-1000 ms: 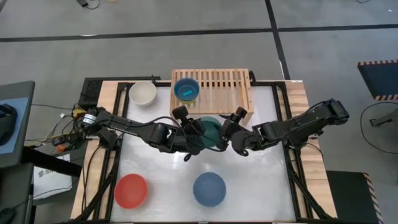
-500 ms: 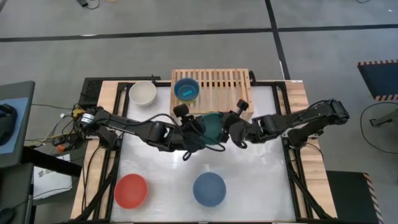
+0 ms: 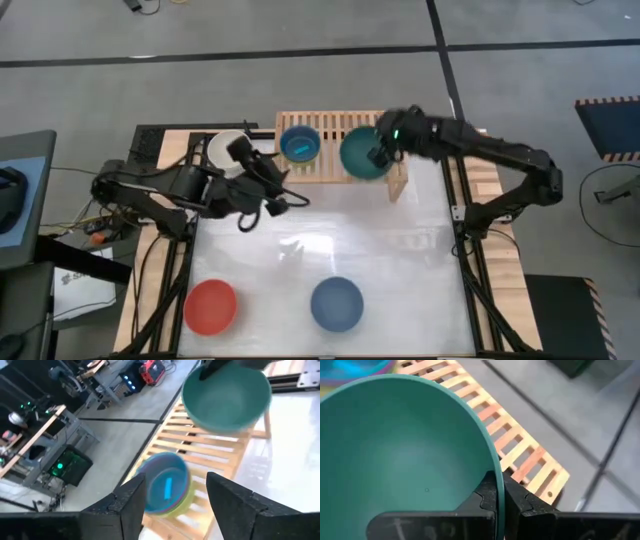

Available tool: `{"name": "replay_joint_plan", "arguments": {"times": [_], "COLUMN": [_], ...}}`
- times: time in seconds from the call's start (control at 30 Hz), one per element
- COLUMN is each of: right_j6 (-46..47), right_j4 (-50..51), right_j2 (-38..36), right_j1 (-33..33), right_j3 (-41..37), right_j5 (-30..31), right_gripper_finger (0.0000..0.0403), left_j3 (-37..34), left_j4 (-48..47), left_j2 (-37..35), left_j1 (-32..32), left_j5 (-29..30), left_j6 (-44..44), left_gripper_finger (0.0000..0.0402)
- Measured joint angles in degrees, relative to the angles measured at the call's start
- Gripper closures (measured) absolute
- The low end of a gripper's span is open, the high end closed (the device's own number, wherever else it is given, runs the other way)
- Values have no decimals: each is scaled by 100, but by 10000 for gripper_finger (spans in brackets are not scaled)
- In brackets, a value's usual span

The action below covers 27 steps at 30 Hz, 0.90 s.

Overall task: Place and stack bowls onto a shelf
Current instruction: Put the large dark green bowl on the shelf

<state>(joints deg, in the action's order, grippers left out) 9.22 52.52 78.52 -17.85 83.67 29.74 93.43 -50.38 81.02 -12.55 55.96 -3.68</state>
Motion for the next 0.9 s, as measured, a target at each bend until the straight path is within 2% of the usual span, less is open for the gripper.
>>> {"name": "replay_joint_plan", "arguments": {"times": [0.13,0.3,0.53,0.67,0.77,0.9], "right_j6": [87,103,104,65,-87,-121], "right_j4": [56,55,1,3,42,-182], "right_j2": [82,411,694,793,787,607], "right_j1": [-1101,-1950,-2453,-2574,-2572,-2532], "right_j3": [7,5,5,7,5,5], "right_j5": [-993,-1473,-2514,-2684,-2686,-2686], "right_gripper_finger": [376,375,361,345,317,258], "left_j3": [-667,-1870,-3254,-3783,-3999,-4246], "left_j4": [35,345,1310,1809,1893,1934], "left_j2": [-456,-1091,-1895,-2118,-2108,-1939], "left_j1": [228,732,1790,2378,2741,3208], "left_j5": [-13,-77,-1023,-1587,-1712,-1698], "left_j6": [-222,-500,-428,-204,-94,-86], "left_gripper_finger": [213,222,223,223,223,223]}}
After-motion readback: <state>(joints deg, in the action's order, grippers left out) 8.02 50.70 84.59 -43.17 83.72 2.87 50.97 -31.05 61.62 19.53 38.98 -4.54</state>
